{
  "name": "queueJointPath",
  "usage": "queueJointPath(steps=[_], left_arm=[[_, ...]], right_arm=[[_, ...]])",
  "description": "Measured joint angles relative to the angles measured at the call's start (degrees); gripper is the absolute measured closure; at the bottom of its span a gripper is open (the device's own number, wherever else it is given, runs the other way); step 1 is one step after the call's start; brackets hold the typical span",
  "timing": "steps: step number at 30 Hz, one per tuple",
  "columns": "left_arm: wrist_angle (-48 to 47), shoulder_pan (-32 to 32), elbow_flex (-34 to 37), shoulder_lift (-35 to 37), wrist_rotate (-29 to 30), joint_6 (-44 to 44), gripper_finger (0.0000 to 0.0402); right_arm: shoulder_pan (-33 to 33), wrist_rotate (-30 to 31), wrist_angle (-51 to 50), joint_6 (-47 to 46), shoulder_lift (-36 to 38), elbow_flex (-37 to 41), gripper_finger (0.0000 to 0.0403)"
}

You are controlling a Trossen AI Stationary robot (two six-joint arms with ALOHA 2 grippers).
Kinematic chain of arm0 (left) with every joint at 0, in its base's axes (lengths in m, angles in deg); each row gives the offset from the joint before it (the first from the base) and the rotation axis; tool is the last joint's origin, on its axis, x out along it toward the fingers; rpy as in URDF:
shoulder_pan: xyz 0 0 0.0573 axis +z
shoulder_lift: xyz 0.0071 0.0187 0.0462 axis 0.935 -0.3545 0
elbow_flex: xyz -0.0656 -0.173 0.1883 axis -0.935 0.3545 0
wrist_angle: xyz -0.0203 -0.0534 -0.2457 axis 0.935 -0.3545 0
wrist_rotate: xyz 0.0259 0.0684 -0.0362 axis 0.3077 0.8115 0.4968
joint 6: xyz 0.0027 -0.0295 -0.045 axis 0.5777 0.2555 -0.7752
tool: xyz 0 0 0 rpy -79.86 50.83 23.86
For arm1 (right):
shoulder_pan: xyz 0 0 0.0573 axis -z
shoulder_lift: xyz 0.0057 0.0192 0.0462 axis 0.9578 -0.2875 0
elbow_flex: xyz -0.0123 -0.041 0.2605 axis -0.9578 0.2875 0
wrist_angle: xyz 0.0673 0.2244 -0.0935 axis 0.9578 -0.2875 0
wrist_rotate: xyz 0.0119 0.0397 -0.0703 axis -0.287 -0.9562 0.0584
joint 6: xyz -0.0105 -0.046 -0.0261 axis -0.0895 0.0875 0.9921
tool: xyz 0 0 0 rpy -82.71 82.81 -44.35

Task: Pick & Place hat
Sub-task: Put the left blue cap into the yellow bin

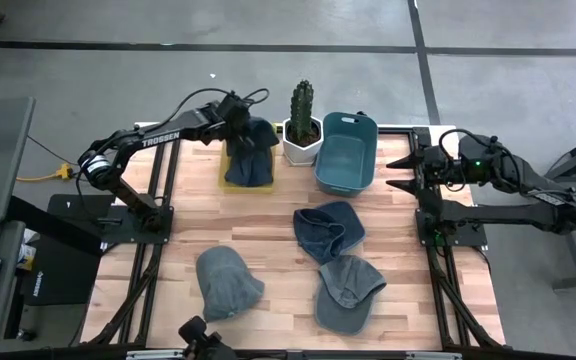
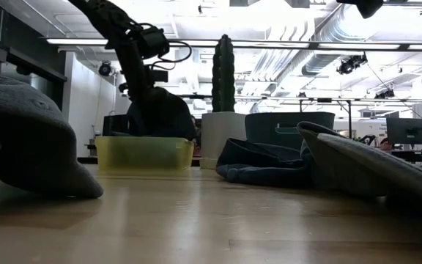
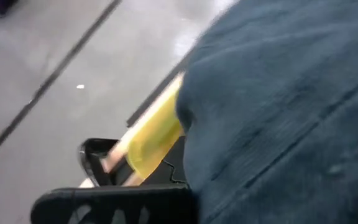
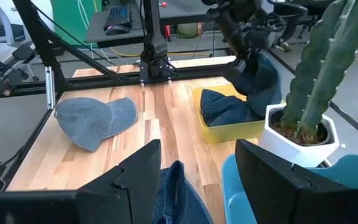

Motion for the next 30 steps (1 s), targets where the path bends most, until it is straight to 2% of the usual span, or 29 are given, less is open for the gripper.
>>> queueJointPath(steps=[6, 10, 12, 18, 21, 25, 30], left_arm=[[-0.8, -0.1, 0.8, 0.0, -5.3, -0.3, 0.0402], [-4.8, -0.5, 0.8, 0.0, -6.3, -1.4, 0.0402], [-6.2, -0.5, 0.8, 0.0, -8.9, -1.6, 0.0402], [-4.8, -1.1, 0.9, 0.0, -12.1, -2.0, 0.0387], [-3.5, -1.6, 0.9, 0.0, -13.0, -1.9, 0.0355], [-3.3, -1.9, 0.8, 0.0, -13.2, -1.9, 0.0288], [-8.5, -1.9, -2.5, 0.0, -10.2, -3.3, 0.0203]], right_arm=[[0.0, 0.1, 0.0, 0.0, 0.0, 0.0, 0.0201], [0.0, 0.1, 0.0, 0.0, 0.0, 0.0, 0.0201], [0.0, 0.1, 0.0, 0.0, 0.0, 0.0, 0.0201], [0.0, 0.0, 0.0, 0.9, 0.0, 0.0, 0.0201], [0.0, 0.0, 0.0, 1.1, 0.0, 0.0, 0.0201], [0.0, -0.3, 0.0, 1.0, 0.0, 0.0, 0.0201], [0.0, -0.5, -0.1, 0.9, 0.0, 0.0, 0.0201]])
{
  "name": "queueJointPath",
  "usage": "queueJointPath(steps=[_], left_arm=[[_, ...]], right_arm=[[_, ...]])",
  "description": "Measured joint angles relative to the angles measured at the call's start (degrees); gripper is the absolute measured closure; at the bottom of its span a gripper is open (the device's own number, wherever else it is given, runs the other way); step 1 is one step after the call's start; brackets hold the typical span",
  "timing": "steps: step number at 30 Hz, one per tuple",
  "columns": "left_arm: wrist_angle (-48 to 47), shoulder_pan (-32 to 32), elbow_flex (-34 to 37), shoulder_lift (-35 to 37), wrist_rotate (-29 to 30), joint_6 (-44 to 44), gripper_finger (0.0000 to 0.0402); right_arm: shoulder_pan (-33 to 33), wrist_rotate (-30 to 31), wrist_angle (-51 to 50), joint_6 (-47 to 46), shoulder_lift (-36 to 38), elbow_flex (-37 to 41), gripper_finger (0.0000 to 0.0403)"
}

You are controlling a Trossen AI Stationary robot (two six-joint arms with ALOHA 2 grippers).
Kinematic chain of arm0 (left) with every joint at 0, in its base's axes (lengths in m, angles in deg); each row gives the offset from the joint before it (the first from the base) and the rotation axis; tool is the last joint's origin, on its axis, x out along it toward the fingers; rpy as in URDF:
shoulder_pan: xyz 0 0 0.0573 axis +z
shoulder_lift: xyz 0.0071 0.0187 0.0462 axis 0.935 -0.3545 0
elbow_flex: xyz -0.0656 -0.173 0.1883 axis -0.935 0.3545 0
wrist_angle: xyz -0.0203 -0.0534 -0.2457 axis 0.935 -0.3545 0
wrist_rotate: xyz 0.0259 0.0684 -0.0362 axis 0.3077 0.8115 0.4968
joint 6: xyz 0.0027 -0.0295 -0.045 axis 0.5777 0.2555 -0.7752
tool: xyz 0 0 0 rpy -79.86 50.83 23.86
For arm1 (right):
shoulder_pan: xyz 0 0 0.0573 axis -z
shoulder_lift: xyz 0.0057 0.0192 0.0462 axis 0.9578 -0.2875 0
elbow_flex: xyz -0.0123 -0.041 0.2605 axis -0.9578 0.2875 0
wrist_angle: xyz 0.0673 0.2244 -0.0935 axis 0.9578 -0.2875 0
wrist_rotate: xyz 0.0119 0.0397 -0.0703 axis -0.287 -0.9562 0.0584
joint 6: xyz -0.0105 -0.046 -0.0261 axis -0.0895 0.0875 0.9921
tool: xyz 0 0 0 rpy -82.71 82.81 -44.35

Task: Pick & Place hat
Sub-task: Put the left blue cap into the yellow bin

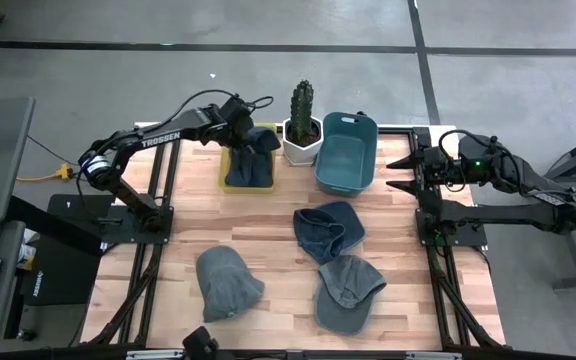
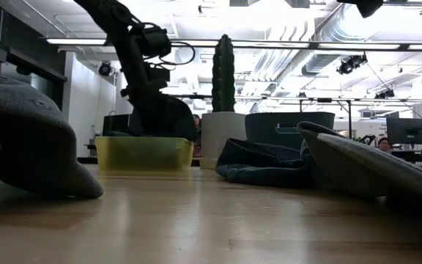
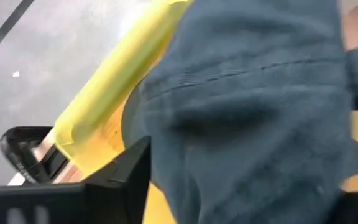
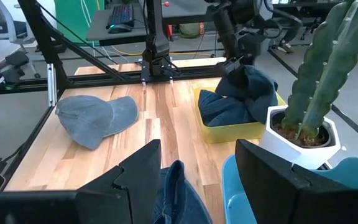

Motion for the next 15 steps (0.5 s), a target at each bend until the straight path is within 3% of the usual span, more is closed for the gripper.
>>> queueJointPath(steps=[6, 10, 15], left_arm=[[-7.9, 0.0, -7.1, 0.0, -0.1, 0.0, 0.0162], [-13.3, 0.0, -11.4, 0.0, -0.1, -1.6, 0.0168], [-13.1, 0.0, -13.1, 0.0, -1.3, -7.4, 0.0193]], right_arm=[[0.0, -0.8, -0.1, 0.1, -0.3, 0.0, 0.0201], [0.0, -2.2, 0.0, 0.2, -1.6, 0.0, 0.0201], [0.0, -2.2, 0.1, 1.3, -3.0, 0.0, 0.0201]])
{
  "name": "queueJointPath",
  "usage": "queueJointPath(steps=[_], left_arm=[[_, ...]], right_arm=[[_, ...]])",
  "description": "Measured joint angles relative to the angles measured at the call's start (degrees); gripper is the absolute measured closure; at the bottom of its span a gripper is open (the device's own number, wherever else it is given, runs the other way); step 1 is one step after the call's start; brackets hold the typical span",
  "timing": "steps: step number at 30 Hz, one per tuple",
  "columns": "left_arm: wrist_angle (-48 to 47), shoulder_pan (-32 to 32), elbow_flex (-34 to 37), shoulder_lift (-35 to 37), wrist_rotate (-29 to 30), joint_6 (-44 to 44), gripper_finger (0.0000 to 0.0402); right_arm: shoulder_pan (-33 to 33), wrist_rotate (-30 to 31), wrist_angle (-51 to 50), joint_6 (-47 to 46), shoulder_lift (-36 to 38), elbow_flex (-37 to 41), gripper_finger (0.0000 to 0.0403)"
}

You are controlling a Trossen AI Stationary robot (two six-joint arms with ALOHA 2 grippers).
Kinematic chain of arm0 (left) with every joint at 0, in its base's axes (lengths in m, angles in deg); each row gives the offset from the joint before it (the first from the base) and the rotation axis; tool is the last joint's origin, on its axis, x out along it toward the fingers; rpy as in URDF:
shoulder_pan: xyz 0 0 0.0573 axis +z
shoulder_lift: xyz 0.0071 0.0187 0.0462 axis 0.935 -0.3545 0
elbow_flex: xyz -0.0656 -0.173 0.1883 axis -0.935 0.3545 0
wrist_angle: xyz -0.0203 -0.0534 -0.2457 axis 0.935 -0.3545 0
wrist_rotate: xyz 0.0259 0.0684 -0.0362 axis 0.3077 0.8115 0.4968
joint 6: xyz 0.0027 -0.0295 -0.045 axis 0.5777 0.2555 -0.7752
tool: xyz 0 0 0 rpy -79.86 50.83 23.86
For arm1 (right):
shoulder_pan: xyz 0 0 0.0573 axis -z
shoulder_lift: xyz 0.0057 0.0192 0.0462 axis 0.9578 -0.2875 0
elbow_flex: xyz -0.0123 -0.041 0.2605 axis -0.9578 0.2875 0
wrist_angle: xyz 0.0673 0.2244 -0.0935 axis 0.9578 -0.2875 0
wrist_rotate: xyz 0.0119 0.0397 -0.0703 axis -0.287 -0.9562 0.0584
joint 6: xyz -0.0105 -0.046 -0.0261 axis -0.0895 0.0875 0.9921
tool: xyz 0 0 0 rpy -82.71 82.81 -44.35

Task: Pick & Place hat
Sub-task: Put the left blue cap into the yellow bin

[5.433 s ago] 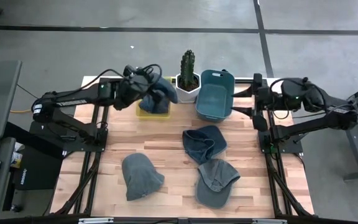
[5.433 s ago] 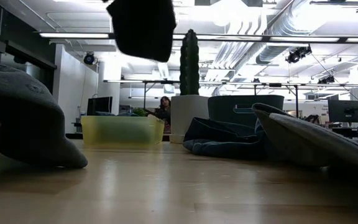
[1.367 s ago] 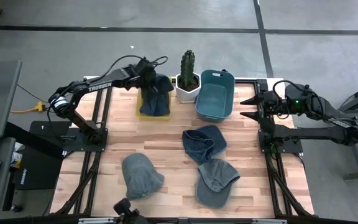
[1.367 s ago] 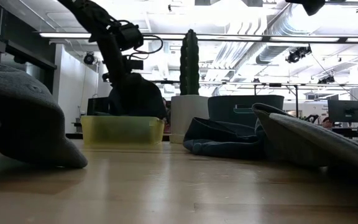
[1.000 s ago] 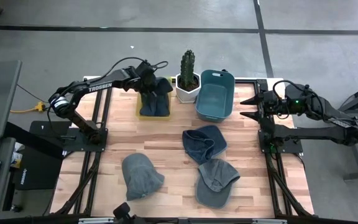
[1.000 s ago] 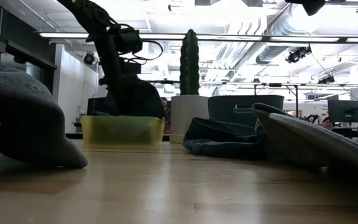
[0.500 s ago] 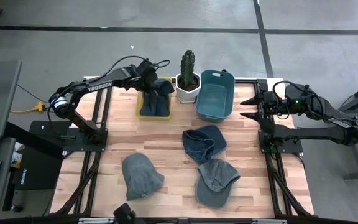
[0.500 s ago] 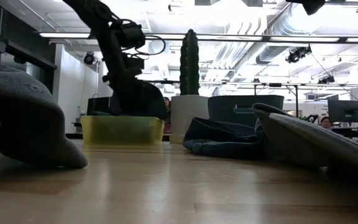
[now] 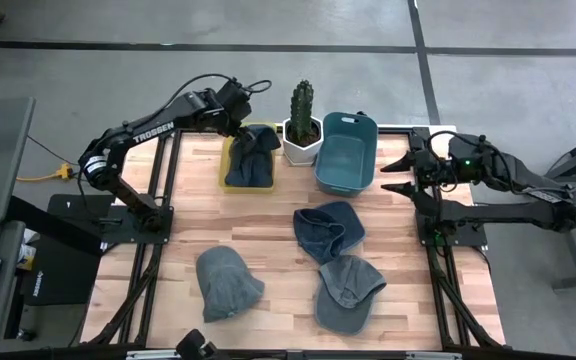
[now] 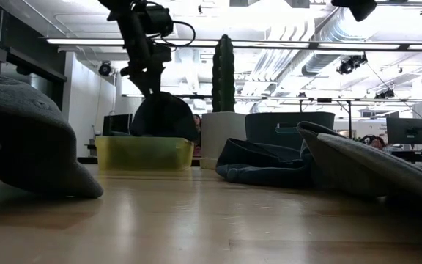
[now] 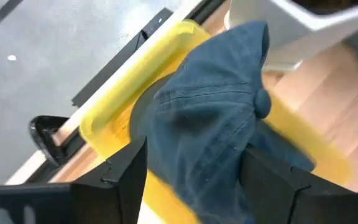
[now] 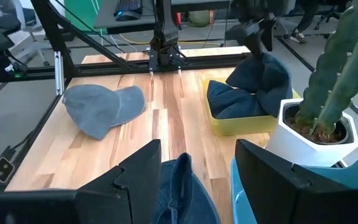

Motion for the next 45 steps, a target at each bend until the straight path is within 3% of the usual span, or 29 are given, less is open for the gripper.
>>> queueJointPath(steps=[7, 17, 23, 36, 41, 45], left_arm=[[3.7, 0.0, 0.0, 0.0, -4.4, -5.1, 0.0224], [7.7, -0.7, -0.1, 0.5, -5.5, -4.6, 0.0225], [8.8, -1.2, -0.1, -0.7, -9.2, -3.3, 0.0225], [8.5, -1.5, 0.0, -3.8, -8.0, -4.7, 0.0226], [7.5, -1.5, 0.0, -3.8, -3.7, -4.0, 0.0226], [7.3, -2.3, 0.0, -3.8, -1.2, 1.4, 0.0226]], right_arm=[[0.0, 0.1, 0.0, 1.3, -1.2, 0.0, 0.0201], [0.0, 0.1, 0.0, 1.3, -1.2, 0.0, 0.0201], [0.0, 0.1, 0.0, 1.3, -1.2, 0.0, 0.0201], [0.0, 0.1, 0.0, 1.3, -1.2, 0.0, 0.0201], [0.0, 0.1, 0.0, 1.3, -1.2, 0.0, 0.0201], [0.0, 0.1, 0.0, 1.2, -1.2, 0.0, 0.0201]])
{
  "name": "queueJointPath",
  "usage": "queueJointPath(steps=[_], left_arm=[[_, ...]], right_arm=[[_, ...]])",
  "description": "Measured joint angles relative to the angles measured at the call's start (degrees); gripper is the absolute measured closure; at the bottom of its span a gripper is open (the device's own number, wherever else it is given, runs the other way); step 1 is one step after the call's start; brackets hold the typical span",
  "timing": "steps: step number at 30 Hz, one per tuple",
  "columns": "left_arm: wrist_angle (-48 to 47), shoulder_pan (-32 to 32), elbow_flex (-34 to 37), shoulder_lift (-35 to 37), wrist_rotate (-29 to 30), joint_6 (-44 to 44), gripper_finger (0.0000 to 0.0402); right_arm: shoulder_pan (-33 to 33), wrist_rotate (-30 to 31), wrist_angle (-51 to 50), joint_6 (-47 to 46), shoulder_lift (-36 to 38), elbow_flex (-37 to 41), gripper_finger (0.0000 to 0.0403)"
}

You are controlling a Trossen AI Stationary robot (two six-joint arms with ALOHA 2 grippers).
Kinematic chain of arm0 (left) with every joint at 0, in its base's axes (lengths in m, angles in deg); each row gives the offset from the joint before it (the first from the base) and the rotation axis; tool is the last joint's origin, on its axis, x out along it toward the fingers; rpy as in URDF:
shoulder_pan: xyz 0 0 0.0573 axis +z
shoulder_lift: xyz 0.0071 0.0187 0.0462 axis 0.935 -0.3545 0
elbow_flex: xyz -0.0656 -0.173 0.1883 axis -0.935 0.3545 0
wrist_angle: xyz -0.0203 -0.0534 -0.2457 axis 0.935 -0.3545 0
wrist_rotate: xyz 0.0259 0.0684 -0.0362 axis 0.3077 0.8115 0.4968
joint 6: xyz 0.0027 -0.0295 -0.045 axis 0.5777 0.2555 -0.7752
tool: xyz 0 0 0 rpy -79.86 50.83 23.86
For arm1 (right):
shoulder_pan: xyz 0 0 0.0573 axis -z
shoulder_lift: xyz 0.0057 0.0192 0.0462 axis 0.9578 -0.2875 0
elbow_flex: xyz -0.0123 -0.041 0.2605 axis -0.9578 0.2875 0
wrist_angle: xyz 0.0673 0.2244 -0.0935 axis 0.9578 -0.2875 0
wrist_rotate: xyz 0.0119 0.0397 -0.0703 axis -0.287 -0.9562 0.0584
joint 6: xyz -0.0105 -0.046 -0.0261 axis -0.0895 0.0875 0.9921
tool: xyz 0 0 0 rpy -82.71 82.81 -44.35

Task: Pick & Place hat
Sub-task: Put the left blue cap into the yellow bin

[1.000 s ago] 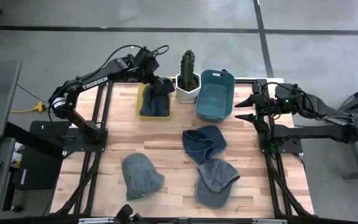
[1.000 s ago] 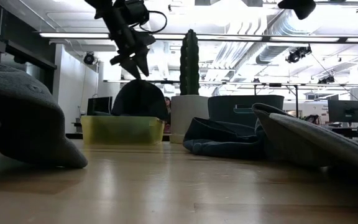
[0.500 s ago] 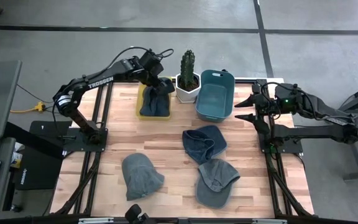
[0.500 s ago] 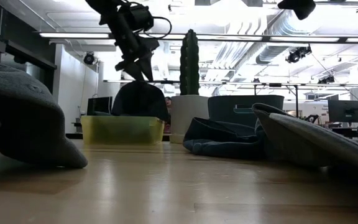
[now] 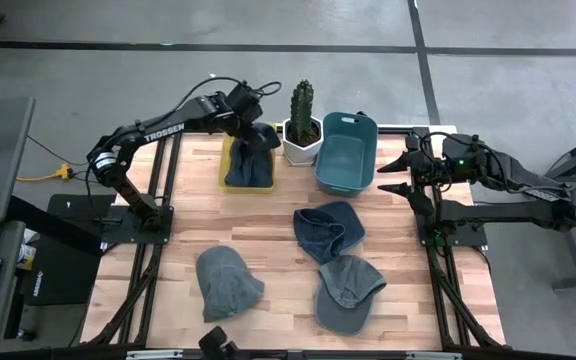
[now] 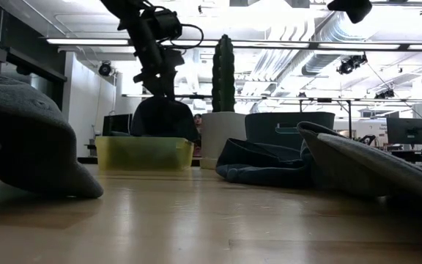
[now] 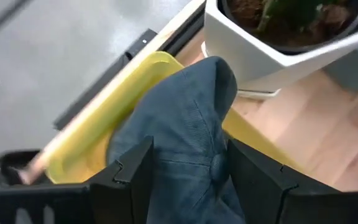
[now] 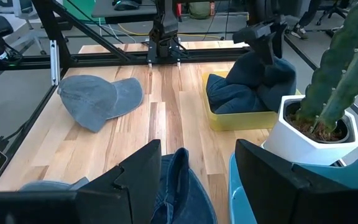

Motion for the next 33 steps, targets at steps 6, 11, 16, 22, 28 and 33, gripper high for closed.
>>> queueJointPath(steps=[6, 11, 16, 22, 28, 33], left_arm=[[0.0, -5.0, 0.0, 0.0, 6.8, 10.2, 0.0226], [0.5, -8.8, 0.0, 0.0, 15.0, 14.0, 0.0225], [1.0, -9.7, 0.0, 0.0, 18.7, 15.0, 0.0225], [1.0, -9.6, 0.0, 0.0, 20.2, 16.0, 0.0225], [0.8, -9.7, 0.0, 0.0, 21.5, 18.6, 0.0225], [1.7, -9.6, 0.0, 0.0, 20.7, 19.5, 0.0217]], right_arm=[[0.0, 0.0, 0.0, -0.4, 0.0, 0.0, 0.0201], [0.0, 0.0, 0.0, -0.4, -0.1, 0.0, 0.0201], [0.0, 0.0, 0.0, -0.4, -0.3, 0.0, 0.0201], [0.0, 0.0, 0.0, -0.5, -0.3, 0.0, 0.0201], [0.0, 0.0, 0.0, -0.5, -0.3, 0.0, 0.0201], [0.0, -0.3, 0.0, -0.5, -0.3, 0.0, 0.0201]])
